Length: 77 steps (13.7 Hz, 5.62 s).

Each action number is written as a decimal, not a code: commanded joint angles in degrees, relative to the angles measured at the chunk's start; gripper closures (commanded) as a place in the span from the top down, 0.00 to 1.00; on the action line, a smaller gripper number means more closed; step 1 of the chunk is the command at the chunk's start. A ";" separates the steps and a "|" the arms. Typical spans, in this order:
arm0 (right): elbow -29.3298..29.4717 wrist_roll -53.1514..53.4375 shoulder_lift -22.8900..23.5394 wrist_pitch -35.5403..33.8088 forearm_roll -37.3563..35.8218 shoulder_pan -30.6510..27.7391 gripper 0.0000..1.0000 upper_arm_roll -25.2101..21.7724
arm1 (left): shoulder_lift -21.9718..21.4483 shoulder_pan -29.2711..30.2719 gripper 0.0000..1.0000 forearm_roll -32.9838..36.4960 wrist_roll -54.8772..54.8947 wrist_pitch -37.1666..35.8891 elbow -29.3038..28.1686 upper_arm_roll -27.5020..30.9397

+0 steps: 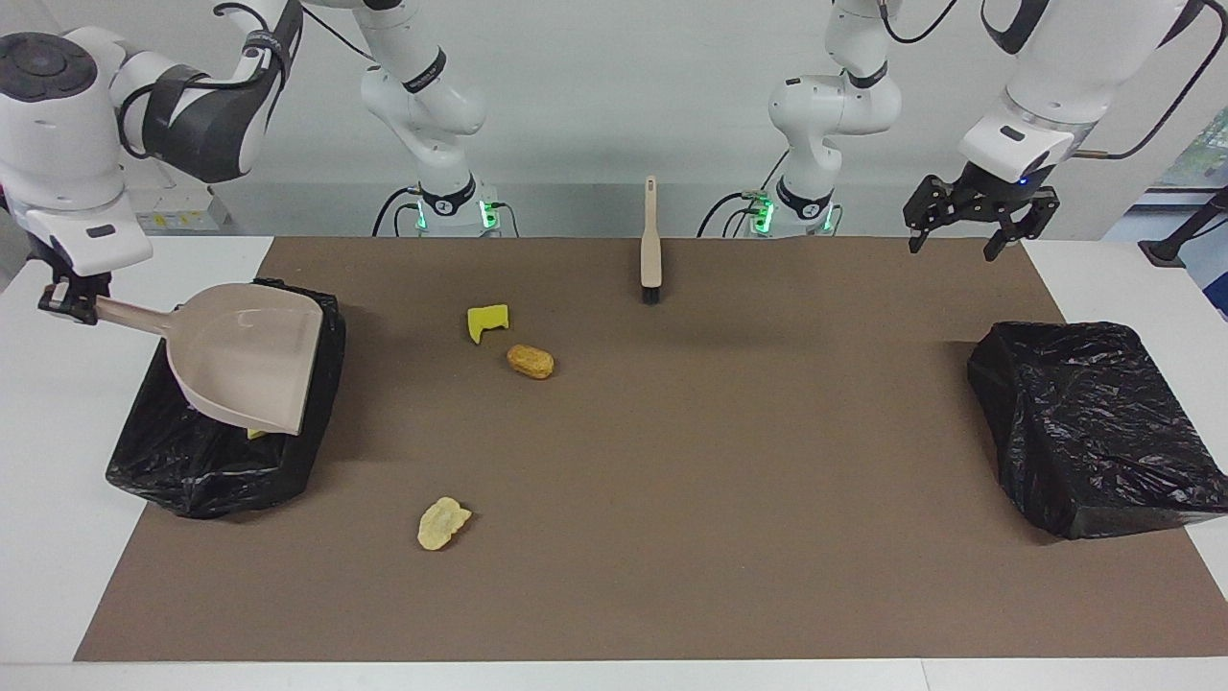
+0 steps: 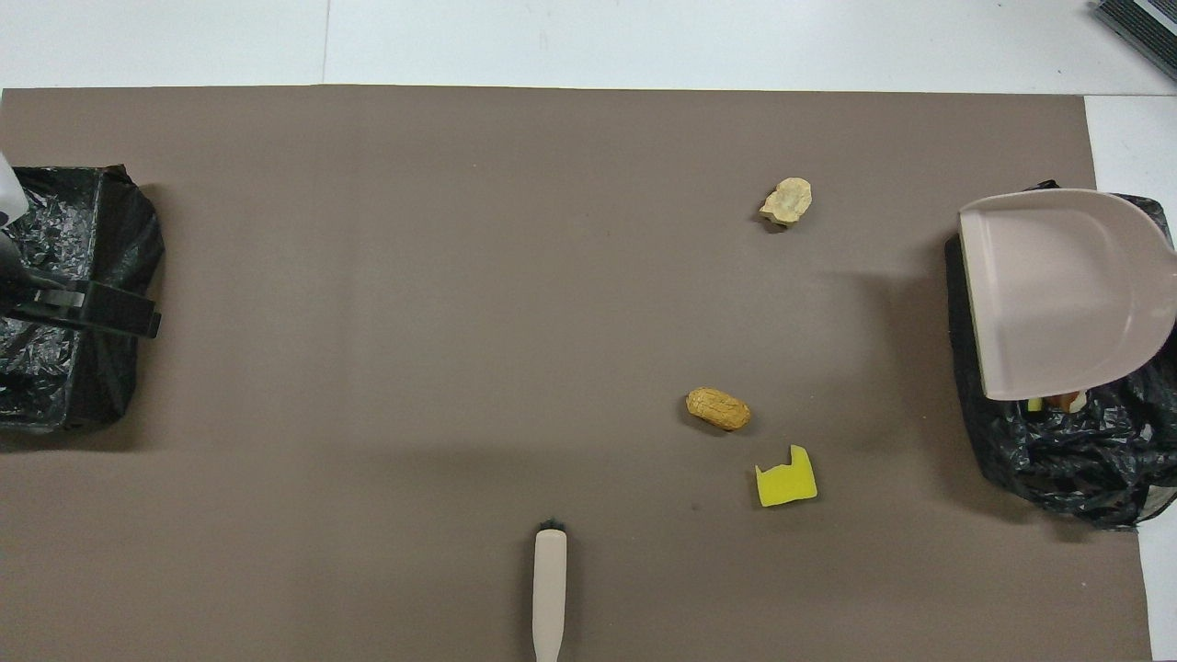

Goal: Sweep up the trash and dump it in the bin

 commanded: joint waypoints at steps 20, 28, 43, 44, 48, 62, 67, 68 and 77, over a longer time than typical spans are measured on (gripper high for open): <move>-10.80 122.43 4.26 3.67 26.47 42.85 0.00 0.32 | -1.82 1.11 1.00 1.16 0.52 -2.67 -1.44 0.53; -4.82 143.83 15.34 13.34 27.89 52.01 0.00 0.40 | -2.00 1.11 1.00 1.16 0.26 -2.67 -1.53 0.53; -31.77 151.02 -5.82 12.82 38.00 58.42 1.00 2.60 | -2.00 0.68 1.00 0.90 0.17 -2.14 -1.53 0.44; -34.24 151.82 -7.41 13.08 38.61 60.51 1.00 2.51 | -2.08 0.32 1.00 0.90 0.08 -2.31 -1.62 0.35; -42.33 152.52 -13.12 17.55 42.03 66.32 1.00 2.51 | -2.00 -0.12 1.00 0.28 0.08 -0.65 -2.06 -0.35; -51.75 157.45 -15.86 23.28 52.07 73.26 0.75 2.60 | 9.76 -25.59 1.00 0.19 -21.69 32.46 -19.80 -0.88; -51.75 154.91 -15.16 23.81 52.07 73.54 0.64 2.60 | 14.08 -31.40 1.00 0.10 -29.09 42.40 -24.20 -0.88; -51.75 154.47 -15.16 23.72 52.07 73.54 0.59 2.60 | 14.35 -31.58 1.00 0.10 -29.36 43.81 -25.25 -0.88; -50.96 152.17 -13.40 23.46 52.07 73.63 0.00 2.60 | 14.79 -33.34 0.78 0.19 -31.38 45.06 -26.40 -0.79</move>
